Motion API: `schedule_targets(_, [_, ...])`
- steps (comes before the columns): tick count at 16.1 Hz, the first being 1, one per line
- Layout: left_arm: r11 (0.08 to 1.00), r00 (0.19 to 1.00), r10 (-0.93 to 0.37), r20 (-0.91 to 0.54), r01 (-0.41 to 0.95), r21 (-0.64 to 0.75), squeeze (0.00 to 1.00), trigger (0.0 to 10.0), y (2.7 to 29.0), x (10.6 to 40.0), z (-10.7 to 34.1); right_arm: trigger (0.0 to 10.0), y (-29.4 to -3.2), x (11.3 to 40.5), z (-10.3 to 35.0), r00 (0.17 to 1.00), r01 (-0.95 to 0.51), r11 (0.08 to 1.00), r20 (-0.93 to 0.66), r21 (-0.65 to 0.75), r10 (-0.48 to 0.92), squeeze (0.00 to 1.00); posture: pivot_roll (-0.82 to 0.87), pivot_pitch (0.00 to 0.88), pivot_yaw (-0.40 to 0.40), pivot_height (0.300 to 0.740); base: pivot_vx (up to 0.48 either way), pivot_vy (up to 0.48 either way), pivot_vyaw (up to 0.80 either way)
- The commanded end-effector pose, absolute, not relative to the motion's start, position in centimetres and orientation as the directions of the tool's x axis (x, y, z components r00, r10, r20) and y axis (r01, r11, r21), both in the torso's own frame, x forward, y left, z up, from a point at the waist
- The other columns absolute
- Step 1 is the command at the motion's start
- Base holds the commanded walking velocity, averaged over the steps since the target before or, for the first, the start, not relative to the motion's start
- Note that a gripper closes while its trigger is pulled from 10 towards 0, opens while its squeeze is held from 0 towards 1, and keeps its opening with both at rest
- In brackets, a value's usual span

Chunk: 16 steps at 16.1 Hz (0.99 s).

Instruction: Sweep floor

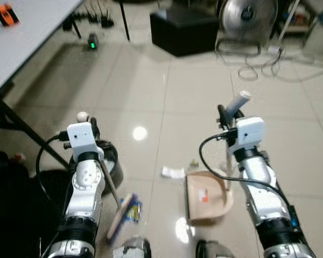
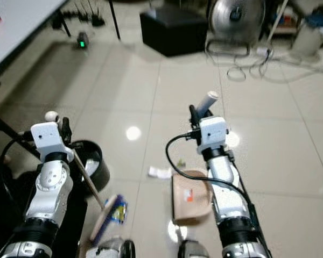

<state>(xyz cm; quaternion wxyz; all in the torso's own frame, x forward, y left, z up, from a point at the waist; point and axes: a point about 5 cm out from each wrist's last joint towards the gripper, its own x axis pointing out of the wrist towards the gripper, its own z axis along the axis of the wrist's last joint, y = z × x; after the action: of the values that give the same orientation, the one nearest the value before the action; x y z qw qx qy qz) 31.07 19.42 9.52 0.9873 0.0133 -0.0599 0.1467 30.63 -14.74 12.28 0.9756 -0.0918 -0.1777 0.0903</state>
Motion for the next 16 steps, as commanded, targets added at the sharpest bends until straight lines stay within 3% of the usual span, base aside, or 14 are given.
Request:
schedule_targets(1, [0.951, 0.927, 0.300, 0.227, -0.309, 0.007, 0.00, 10.0, 19.4, 31.4, 11.0, 10.0, -13.7, 30.7, 12.9, 0.889, -0.172, 0.963, 0.390, -0.207, 0.242, 0.00, 0.12, 0.302, 0.103, 0.740, 0.000, 0.000, 0.00])
schedule_targets(6, [0.956, 0.895, 0.278, 0.348, -0.293, -0.011, 0.00, 10.0, 19.5, 31.7, 12.9, 10.0, -12.7, 30.5, 12.4, 0.881, -0.194, 0.965, 0.402, -0.180, 0.252, 0.00, 0.14, 0.333, 0.112, 0.740, 0.000, 0.000, 0.00])
schedule_targets(11, [0.959, 0.917, 0.264, 0.301, -0.283, 0.023, 0.00, 10.0, 19.3, 31.8, 11.2, 10.0, -12.8, 30.4, 11.0, 0.904, -0.137, 0.975, 0.380, -0.173, 0.195, 0.00, 0.13, 0.347, 0.120, 0.740, 0.000, 0.000, 0.00])
schedule_targets(16, [0.920, 0.909, 0.375, 0.185, -0.340, -0.193, 0.00, 10.0, 16.4, 32.5, 10.3, 10.0, -11.7, 30.5, 10.4, 0.922, -0.118, 0.987, 0.358, -0.107, 0.149, 0.00, 0.13, 0.338, 0.123, 0.740, 0.000, 0.000, 0.00])
